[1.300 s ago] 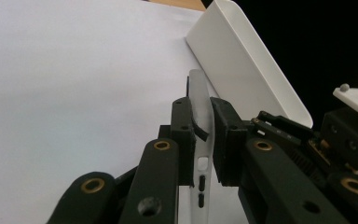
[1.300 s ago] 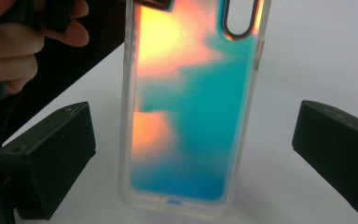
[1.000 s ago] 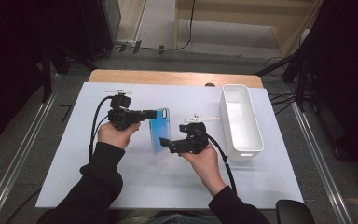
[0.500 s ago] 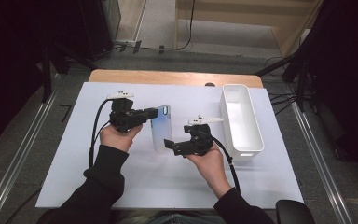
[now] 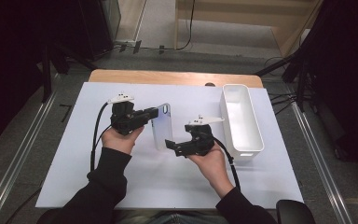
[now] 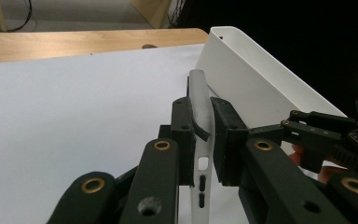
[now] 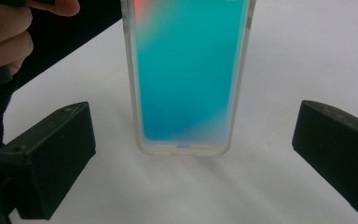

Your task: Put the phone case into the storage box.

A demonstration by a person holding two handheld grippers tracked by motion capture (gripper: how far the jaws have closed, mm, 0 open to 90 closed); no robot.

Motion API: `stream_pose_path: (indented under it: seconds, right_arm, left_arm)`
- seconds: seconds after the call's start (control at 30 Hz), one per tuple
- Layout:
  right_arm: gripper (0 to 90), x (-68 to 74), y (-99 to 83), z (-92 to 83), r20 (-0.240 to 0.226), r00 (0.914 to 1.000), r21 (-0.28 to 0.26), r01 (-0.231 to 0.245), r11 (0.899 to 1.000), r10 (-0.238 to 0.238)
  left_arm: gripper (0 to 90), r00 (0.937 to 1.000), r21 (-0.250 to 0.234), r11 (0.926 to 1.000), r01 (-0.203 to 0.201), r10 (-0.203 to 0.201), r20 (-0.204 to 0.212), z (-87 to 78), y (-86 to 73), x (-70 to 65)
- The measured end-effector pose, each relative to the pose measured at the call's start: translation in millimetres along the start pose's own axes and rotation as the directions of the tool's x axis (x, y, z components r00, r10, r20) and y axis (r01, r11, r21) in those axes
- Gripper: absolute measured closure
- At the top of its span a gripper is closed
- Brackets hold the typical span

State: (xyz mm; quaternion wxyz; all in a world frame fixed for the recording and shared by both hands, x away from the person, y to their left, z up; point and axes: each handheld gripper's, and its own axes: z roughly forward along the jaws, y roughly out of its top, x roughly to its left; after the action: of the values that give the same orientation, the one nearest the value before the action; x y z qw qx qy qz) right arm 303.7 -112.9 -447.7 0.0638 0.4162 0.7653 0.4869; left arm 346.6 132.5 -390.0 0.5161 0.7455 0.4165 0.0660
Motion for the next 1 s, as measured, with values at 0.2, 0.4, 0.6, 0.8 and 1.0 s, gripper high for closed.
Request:
stream_pose_path:
  seconds: [0.2, 0.4, 0.6, 0.8, 1.0]
  right_arm:
    - [0.0, -0.3, 3.5, -0.3, -0.002, 0.9996, 0.008, 0.028, 1.000, -0.028]
    - [0.0, 0.1, 11.2, 0.3, -0.007, 0.9992, 0.000, 0.038, 0.999, -0.038]
    - [0.0, -0.1, 19.3, -0.2, 0.003, 0.9991, -0.011, 0.041, 0.999, -0.041]
    - [0.0, -1.5, 25.8, 3.8, -0.002, 0.9992, 0.002, 0.041, 0.999, -0.041]
    - [0.0, -1.3, 29.8, 8.2, -0.008, 0.9994, 0.004, 0.035, 0.999, -0.035]
  left_arm:
    - [80.2, 0.9999, -0.013, 0.9998, 0.012, -0.012, 0.003, -1.4, -1.0, -1.7]
    - [80.2, 0.9997, -0.005, 0.9997, 0.025, -0.025, -0.005, -0.6, -2.0, -5.0]
    - [80.1, 0.9995, -0.010, 0.9995, 0.030, -0.030, 0.003, 0.5, -3.3, -8.9]
    - [80.1, 0.9991, 0.015, 0.9990, 0.043, -0.043, 0.007, 3.5, -4.9, -10.4]
    - [80.1, 0.9984, 0.012, 0.9984, 0.056, -0.056, 0.008, 4.3, -5.7, -11.5]
